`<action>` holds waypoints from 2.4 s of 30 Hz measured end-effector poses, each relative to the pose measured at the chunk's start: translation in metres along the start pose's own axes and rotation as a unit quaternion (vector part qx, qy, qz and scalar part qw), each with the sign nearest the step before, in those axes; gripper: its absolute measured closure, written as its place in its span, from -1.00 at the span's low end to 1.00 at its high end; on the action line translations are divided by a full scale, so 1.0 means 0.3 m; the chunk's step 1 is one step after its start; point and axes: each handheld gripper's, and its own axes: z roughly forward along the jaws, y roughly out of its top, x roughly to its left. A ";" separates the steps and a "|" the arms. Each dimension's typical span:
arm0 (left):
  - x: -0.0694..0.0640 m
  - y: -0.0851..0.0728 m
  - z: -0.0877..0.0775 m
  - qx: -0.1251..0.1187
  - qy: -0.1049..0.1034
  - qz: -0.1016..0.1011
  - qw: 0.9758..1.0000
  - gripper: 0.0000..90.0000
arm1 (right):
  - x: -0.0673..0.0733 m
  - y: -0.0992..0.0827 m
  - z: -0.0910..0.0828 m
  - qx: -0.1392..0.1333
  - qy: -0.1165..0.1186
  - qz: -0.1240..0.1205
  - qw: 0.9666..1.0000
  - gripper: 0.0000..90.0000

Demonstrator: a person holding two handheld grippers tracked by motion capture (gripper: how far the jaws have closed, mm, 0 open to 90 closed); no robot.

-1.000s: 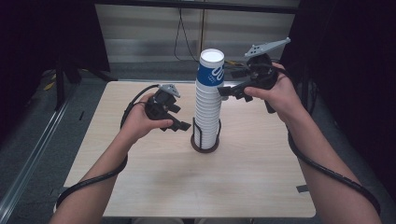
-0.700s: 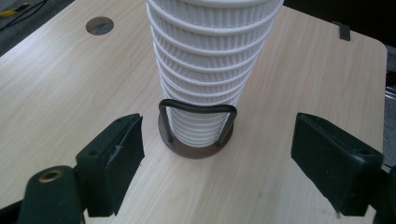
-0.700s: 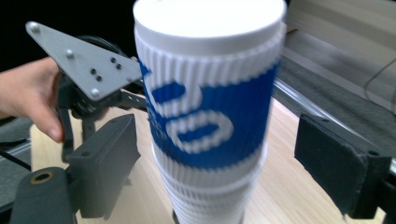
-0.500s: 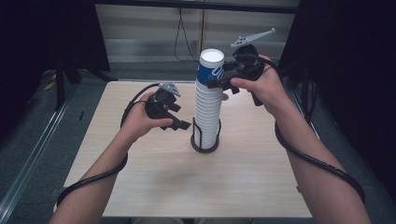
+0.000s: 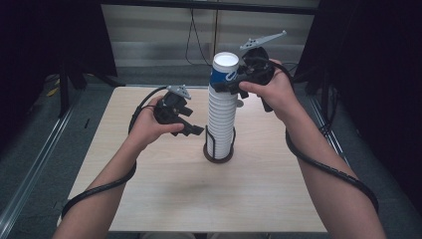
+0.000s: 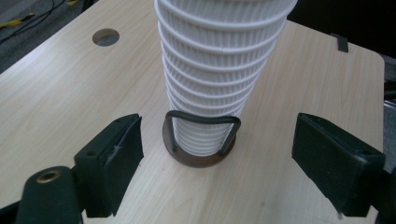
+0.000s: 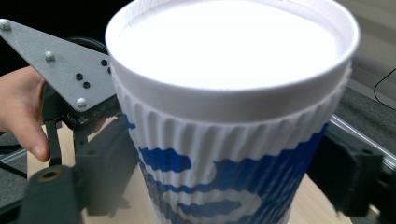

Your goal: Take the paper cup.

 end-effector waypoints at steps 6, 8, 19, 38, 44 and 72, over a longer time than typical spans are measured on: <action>-0.003 0.040 -0.011 -0.017 0.001 0.005 1.000 -0.64 | 0.002 0.000 -0.006 -0.002 -0.005 -0.001 1.000 -0.57; -0.003 0.058 -0.014 -0.018 0.000 0.007 1.000 -0.64 | 0.003 -0.003 -0.007 -0.006 -0.005 -0.003 1.000 -0.57; -0.026 0.166 -0.014 -0.061 0.003 0.027 0.998 -0.65 | 0.005 -0.001 -0.006 -0.005 -0.007 -0.003 1.000 -0.56; -0.015 0.192 0.052 -0.117 -0.005 0.021 0.993 -0.70 | 0.002 -0.010 -0.015 -0.010 -0.007 -0.002 1.000 -0.56; -0.014 0.187 0.050 -0.121 -0.005 0.020 0.992 -0.69 | 0.004 -0.007 -0.011 -0.009 -0.006 -0.004 1.000 -0.56; -0.017 0.180 0.048 -0.126 -0.002 0.016 0.992 -0.69 | 0.012 -0.051 0.026 -0.020 -0.015 -0.006 1.000 -0.64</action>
